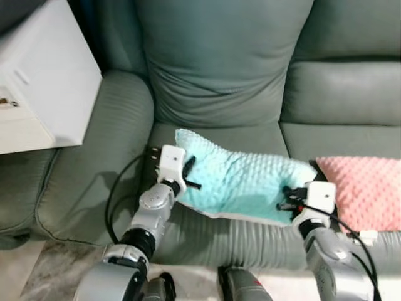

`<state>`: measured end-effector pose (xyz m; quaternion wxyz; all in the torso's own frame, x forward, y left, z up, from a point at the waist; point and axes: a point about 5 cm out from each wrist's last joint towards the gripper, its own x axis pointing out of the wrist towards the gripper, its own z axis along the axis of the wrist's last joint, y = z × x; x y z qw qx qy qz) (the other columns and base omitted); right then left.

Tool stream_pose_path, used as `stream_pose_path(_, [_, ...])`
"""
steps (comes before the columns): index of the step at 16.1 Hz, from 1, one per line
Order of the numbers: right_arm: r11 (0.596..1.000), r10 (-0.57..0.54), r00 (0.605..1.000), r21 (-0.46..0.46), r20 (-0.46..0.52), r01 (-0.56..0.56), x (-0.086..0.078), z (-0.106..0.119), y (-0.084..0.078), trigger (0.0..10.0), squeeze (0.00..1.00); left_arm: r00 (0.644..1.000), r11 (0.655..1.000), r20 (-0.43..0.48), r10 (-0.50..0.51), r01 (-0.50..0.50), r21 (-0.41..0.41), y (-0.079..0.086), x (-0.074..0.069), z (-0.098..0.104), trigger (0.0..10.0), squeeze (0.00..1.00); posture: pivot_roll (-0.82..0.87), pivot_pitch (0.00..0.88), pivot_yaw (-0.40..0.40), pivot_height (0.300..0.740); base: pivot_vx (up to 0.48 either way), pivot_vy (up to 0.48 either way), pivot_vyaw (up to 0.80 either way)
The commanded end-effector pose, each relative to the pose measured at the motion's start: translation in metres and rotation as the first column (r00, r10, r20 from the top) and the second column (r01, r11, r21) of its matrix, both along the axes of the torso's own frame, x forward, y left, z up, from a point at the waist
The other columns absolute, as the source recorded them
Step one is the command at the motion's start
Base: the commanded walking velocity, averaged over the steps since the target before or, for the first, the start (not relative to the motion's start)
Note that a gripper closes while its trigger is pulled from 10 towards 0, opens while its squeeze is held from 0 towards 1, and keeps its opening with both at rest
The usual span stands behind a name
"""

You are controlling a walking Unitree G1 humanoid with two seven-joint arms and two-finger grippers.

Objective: Move the pillow to the sofa

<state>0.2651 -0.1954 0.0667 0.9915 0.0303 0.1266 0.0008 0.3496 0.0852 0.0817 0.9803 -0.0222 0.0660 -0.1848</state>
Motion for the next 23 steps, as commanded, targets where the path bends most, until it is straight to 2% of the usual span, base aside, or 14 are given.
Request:
stream_pose_path(1, [1.000, 0.008, 1.000, -0.004, -0.008, -0.008, -0.002, -0.004, 0.002, 10.0, 0.00, 1.000, 1.000, -0.006, 0.026, -0.026, 0.009, 0.007, -0.001, -0.004, 10.0, 0.00, -0.19, 0.352, 0.050, 0.740, 0.000, 0.000, 0.00])
stream_pose_path(2, [1.000, 0.009, 1.000, -0.003, -0.009, -0.009, -0.002, -0.005, 0.002, 10.0, 0.00, 1.000, 0.999, -0.004, 0.031, -0.031, 0.012, 0.008, -0.001, -0.004, 10.0, 0.00, -0.19, 0.352, 0.050, 0.740, 0.000, 0.000, 0.00])
stream_pose_path(5, [0.997, 0.014, 1.000, -0.078, 0.002, -0.014, -0.001, -0.011, 0.001, 10.0, 0.00, 0.998, 0.997, -0.007, 0.069, -0.069, 0.037, 0.020, -0.004, -0.011, 10.0, 0.00, -0.19, 0.353, 0.049, 0.740, 0.000, 0.000, 0.00])
stream_pose_path(7, [0.998, 0.010, 1.000, -0.054, 0.016, -0.009, -0.002, -0.012, 0.001, 10.0, 0.00, 0.995, 0.993, 0.006, 0.100, -0.100, 0.055, 0.025, -0.004, -0.012, 10.0, 0.00, -0.18, 0.353, 0.049, 0.740, 0.000, 0.000, 0.00])
stream_pose_path(9, [0.996, -0.007, 1.000, -0.085, 0.022, 0.008, -0.002, -0.012, -0.001, 10.0, 0.00, 0.994, 0.992, 0.009, 0.113, -0.113, 0.054, 0.027, -0.005, -0.013, 10.0, 0.00, -0.18, 0.355, 0.046, 0.740, 0.000, 0.000, 0.00])
stream_pose_path(11, [0.998, 0.002, 1.000, -0.057, 0.011, -0.001, -0.001, -0.013, 0.003, 10.0, 0.00, 0.991, 0.990, 0.010, 0.130, -0.131, 0.052, 0.029, -0.007, -0.015, 10.0, 0.00, -0.19, 0.355, 0.041, 0.740, 0.000, 0.000, 0.00])
stream_pose_path(12, [0.997, 0.009, 1.000, -0.076, 0.014, -0.008, -0.001, -0.012, 0.003, 10.0, 0.00, 0.990, 0.989, 0.008, 0.139, -0.140, 0.044, 0.029, -0.007, -0.015, 10.0, 0.00, -0.19, 0.355, 0.037, 0.740, 0.000, 0.000, 0.00])
stream_pose_path(13, [0.998, 0.018, 1.000, -0.067, 0.015, -0.017, -0.002, -0.013, 0.004, 10.0, 0.00, 0.988, 0.988, 0.011, 0.151, -0.151, 0.033, 0.030, -0.008, -0.016, 10.0, 0.53, -0.19, 0.355, 0.037, 0.740, 0.000, 0.000, 0.00])
stream_pose_path(14, [0.999, 0.032, 0.999, -0.034, 0.018, -0.031, -0.002, -0.013, 0.005, 10.0, 0.55, 0.988, 0.987, 0.012, 0.156, -0.157, 0.025, 0.030, -0.008, -0.016, 10.0, 1.00, -0.19, 0.355, 0.037, 0.740, 0.000, 0.000, 0.00])
stream_pose_path(15, [0.999, 0.031, 0.999, -0.025, 0.022, -0.031, -0.003, -0.013, 0.004, 10.0, 1.00, 0.987, 0.987, 0.016, 0.159, -0.159, 0.029, 0.031, -0.008, -0.016, 10.0, 1.00, -0.19, 0.353, 0.034, 0.740, 0.000, 0.000, 0.00])
stream_pose_path(23, [0.999, 0.041, 0.999, -0.019, 0.020, -0.040, -0.005, -0.016, 0.006, 10.0, 1.00, 0.985, 0.984, 0.012, 0.173, -0.174, 0.030, 0.034, -0.014, -0.023, 10.0, 1.00, -0.18, 0.359, 0.034, 0.740, 0.000, 0.000, 0.00])
